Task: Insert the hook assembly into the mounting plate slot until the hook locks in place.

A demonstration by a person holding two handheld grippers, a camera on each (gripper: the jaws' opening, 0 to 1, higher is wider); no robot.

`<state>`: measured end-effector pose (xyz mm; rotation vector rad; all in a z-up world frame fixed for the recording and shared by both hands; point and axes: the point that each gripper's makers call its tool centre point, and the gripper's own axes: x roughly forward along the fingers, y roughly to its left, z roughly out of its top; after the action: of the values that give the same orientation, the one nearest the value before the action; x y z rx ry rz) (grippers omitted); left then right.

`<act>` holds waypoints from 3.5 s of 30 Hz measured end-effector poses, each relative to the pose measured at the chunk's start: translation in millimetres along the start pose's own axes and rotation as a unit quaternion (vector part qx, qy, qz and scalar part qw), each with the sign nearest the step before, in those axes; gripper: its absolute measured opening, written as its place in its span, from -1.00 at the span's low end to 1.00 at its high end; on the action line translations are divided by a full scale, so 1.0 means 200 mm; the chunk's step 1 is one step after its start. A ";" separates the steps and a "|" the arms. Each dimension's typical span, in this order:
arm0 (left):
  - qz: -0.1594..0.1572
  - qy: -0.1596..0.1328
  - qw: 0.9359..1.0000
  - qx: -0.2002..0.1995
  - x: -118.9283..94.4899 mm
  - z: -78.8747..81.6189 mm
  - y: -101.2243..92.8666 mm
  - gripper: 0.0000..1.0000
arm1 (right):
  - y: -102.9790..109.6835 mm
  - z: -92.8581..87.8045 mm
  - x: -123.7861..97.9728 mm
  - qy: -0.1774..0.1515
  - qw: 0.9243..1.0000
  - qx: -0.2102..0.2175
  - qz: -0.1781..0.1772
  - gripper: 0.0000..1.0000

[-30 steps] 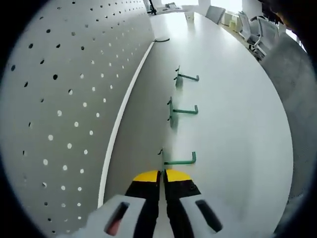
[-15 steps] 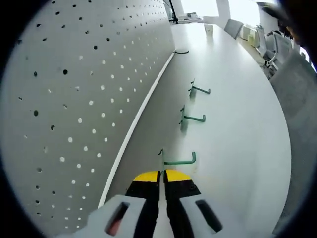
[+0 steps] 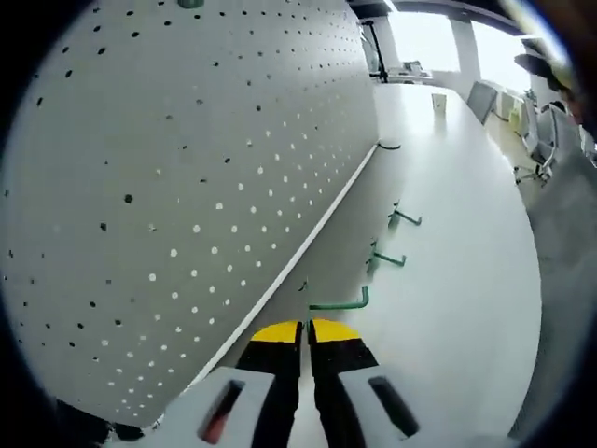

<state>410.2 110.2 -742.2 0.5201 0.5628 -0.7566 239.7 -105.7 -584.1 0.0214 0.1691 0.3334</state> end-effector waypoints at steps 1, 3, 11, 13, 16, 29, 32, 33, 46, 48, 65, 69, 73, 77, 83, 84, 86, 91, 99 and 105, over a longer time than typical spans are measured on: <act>0.008 -0.012 1.000 -0.006 -0.03 0.02 0.00 -0.94 | 0.00 0.01 0.00 -0.002 1.000 -0.002 0.001 -0.23; 0.014 -0.028 0.999 -0.013 -0.07 0.03 0.00 -0.94 | 0.00 0.03 -0.01 -0.006 1.000 -0.002 0.002 -0.23; 0.041 -0.075 0.995 -0.057 -0.23 0.08 -0.05 -0.94 | 0.00 0.09 -0.03 -0.022 1.000 -0.008 0.005 -0.23; 0.048 -0.088 0.992 -0.072 -0.27 0.09 -0.06 -0.94 | 0.00 0.10 -0.04 -0.026 1.000 -0.006 0.006 -0.23; 0.054 -0.107 0.989 -0.086 -0.33 0.12 -0.09 -0.94 | 0.01 0.11 -0.06 -0.029 0.999 -0.010 0.009 -0.23; 0.067 -0.197 0.966 -0.154 -0.60 0.27 -0.18 -0.94 | 0.05 0.12 -0.11 -0.036 0.999 -0.009 0.026 -0.23; 0.076 -0.210 0.963 -0.151 -0.66 0.29 -0.19 -0.94 | 0.06 0.13 -0.11 -0.038 0.999 -0.014 0.031 -0.23; 0.078 -0.213 0.962 -0.150 -0.67 0.30 -0.19 -0.94 | 0.06 0.13 -0.11 -0.038 0.999 -0.014 0.033 -0.23; 0.090 -0.261 0.942 -0.189 -0.84 0.32 -0.28 -0.94 | 0.13 0.13 -0.10 -0.043 0.997 -0.013 0.067 -0.29; 0.089 -0.263 0.941 -0.191 -0.86 0.32 -0.30 -0.94 | 0.15 0.13 -0.09 -0.042 0.996 -0.011 0.073 -0.29; 0.094 -0.295 0.936 -0.165 -0.96 0.45 -0.39 -0.94 | 0.27 0.17 -0.05 -0.045 0.992 -0.012 0.114 -0.34; 0.095 -0.304 0.934 -0.164 -0.97 0.47 -0.40 -0.94 | 0.30 0.18 -0.05 -0.045 0.991 -0.013 0.122 -0.35; 0.089 -0.308 0.933 -0.164 -0.98 0.50 -0.42 -0.94 | 0.33 0.19 -0.05 -0.047 0.990 -0.012 0.130 -0.37; 0.083 -0.316 0.931 -0.161 -0.99 0.53 -0.45 -0.94 | 0.35 0.21 -0.05 -0.048 0.989 -0.010 0.138 -0.39; 0.073 -0.327 0.930 -0.152 -1.01 0.60 -0.50 -0.94 | 0.40 0.24 -0.05 -0.055 0.987 -0.010 0.150 -0.41; 0.071 -0.328 0.930 -0.152 -1.01 0.60 -0.51 -0.94 | 0.41 0.25 -0.05 -0.056 0.987 -0.009 0.153 -0.41; 0.068 -0.331 0.929 -0.149 -1.01 0.62 -0.53 -0.94 | 0.43 0.26 -0.05 -0.058 0.986 -0.010 0.157 -0.42; 0.061 -0.335 0.929 -0.143 -1.02 0.64 -0.56 -0.94 | 0.47 0.28 -0.05 -0.063 0.984 -0.011 0.167 -0.44; 0.046 -0.343 0.928 -0.141 -1.04 0.68 -0.61 -0.94 | 0.53 0.30 -0.04 -0.065 0.981 -0.008 0.184 -0.47; 0.035 -0.356 0.923 -0.142 -1.06 0.72 -0.64 -0.94 | 0.57 0.32 -0.05 -0.068 0.978 -0.001 0.196 -0.51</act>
<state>228.3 44.5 -530.9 -0.0249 -0.0324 -0.7203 204.5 0.1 -514.2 0.0758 0.0268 0.7234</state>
